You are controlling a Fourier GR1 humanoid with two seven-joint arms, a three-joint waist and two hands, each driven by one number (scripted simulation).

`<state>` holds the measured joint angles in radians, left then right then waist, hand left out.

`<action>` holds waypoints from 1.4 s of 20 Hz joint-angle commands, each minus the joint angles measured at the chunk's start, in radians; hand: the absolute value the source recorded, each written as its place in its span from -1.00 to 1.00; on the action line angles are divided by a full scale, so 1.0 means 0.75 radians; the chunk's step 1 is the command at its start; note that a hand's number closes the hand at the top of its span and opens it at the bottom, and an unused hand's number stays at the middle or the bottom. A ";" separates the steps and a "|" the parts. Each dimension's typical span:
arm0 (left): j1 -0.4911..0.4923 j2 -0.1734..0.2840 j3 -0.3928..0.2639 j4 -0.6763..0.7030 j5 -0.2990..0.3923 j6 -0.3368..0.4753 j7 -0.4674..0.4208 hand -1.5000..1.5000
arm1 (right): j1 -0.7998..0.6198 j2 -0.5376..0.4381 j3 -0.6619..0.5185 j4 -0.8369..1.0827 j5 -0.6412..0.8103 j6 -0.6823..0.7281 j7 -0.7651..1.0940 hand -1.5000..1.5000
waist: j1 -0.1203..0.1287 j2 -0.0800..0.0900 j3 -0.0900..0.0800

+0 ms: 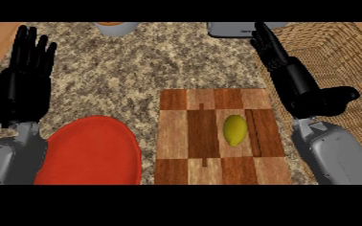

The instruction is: Pick the lemon from the cutting board and place it in the basket

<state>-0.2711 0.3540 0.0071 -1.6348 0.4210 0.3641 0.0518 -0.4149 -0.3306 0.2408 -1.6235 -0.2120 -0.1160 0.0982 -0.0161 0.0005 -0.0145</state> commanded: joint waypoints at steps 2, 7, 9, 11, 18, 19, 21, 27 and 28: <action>-0.013 0.063 -0.080 0.141 -0.118 -0.031 0.044 0.00 | 0.182 0.049 -0.114 0.049 -0.098 0.046 -0.278 1.00 | -0.009 0.011 0.024; 0.196 0.171 -0.223 0.244 -0.234 -0.120 0.134 0.00 | 0.242 0.067 -0.200 -0.096 -0.048 0.104 -0.742 1.00 | -0.057 0.004 0.034; 0.196 0.193 -0.256 0.262 -0.247 -0.172 0.133 0.00 | 0.341 0.292 -0.134 -0.108 -0.168 0.141 -0.929 1.00 | -0.031 0.008 0.032; 0.175 0.168 -0.286 0.281 -0.267 -0.176 0.134 0.00 | 0.432 0.376 -0.050 -0.036 0.113 -0.073 -1.098 -1.00 | -0.008 0.006 0.022; 0.165 0.168 -0.278 0.297 -0.292 -0.155 0.157 0.00 | 0.642 0.231 -0.048 -0.104 0.525 -0.572 -0.708 -1.00 | -0.033 -0.013 0.010; 0.150 0.161 -0.289 0.314 -0.291 -0.170 0.165 0.00 | 0.670 0.191 -0.050 -0.101 0.584 -0.590 -0.651 -1.00 | -0.041 -0.009 0.009; 0.165 0.164 -0.283 0.315 -0.297 -0.153 0.169 0.00 | 0.746 0.031 -0.074 -0.142 0.684 -0.548 -0.510 -1.00 | -0.053 -0.014 0.005; 0.120 0.167 -0.284 0.288 -0.301 -0.152 0.223 0.00 | 0.944 -0.329 0.012 -0.378 0.798 -0.173 -0.150 -1.00 | -0.045 -0.014 0.006; 0.144 0.145 -0.291 0.308 -0.313 -0.141 0.181 0.00 | 0.978 -0.363 0.036 -0.444 0.795 -0.115 -0.092 -1.00 | -0.040 -0.012 0.006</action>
<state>-0.1659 0.4774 -0.2063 -1.4094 0.1937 0.2493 0.1929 0.2374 -0.4692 0.2318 -1.8406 0.3438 -0.3374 -0.1276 -0.0495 -0.0088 -0.0093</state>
